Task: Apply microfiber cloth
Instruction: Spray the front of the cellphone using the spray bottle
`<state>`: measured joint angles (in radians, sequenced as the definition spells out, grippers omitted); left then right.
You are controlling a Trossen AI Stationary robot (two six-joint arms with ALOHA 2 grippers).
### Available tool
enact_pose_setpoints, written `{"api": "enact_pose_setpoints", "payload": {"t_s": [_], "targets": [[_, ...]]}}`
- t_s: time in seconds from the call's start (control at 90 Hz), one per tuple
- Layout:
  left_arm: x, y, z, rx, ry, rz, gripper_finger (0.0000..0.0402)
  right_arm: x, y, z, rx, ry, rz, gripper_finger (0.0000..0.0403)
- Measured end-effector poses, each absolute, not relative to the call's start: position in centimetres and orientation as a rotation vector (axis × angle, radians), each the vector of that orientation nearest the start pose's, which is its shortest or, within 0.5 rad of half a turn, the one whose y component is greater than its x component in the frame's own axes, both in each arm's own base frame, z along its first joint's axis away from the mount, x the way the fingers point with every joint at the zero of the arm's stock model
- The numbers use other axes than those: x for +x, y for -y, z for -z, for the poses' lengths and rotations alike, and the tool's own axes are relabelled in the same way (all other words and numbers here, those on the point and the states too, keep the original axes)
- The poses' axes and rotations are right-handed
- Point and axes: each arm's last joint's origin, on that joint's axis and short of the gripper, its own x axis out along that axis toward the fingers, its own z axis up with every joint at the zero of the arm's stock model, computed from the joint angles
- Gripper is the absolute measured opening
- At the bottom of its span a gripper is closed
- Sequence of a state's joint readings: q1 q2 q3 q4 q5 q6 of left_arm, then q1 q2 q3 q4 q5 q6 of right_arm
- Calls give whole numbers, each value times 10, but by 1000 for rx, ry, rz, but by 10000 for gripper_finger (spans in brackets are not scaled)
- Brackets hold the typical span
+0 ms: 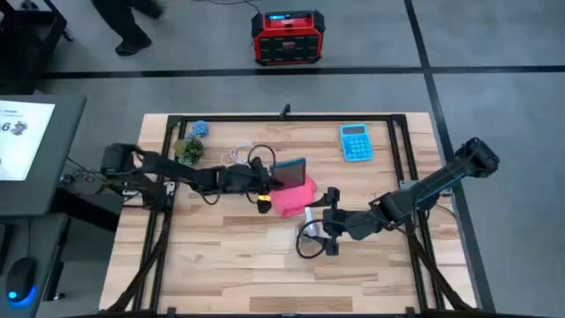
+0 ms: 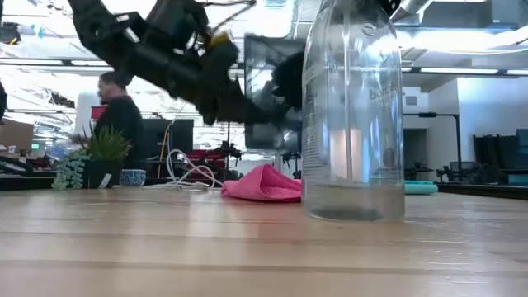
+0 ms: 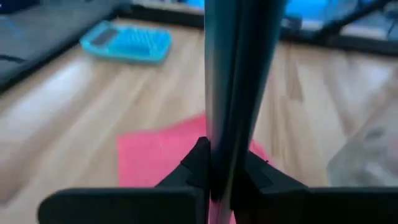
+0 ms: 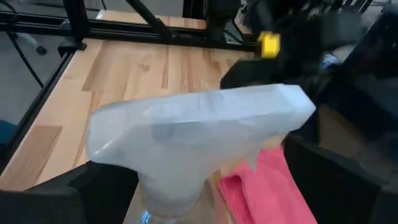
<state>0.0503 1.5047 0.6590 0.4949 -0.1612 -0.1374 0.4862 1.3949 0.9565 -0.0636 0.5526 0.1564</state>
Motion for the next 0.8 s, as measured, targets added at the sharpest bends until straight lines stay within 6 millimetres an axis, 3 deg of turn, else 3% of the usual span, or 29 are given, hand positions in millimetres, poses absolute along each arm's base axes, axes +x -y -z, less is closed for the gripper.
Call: {"api": "enact_pose_setpoints", "payload": {"t_s": [0.156, 0.322, 0.8], "targets": [[291, -19, -209, -126, -289, -226, 13, 276, -129, -273, -80, -391, 94, 374], [291, -15, -209, -187, -287, -220, 13, 276, -127, -272, -68, -399, 97, 374], [291, -9, -210, -130, -276, -268, 13, 283, -128, -259, -63, -453, 85, 365]]}}
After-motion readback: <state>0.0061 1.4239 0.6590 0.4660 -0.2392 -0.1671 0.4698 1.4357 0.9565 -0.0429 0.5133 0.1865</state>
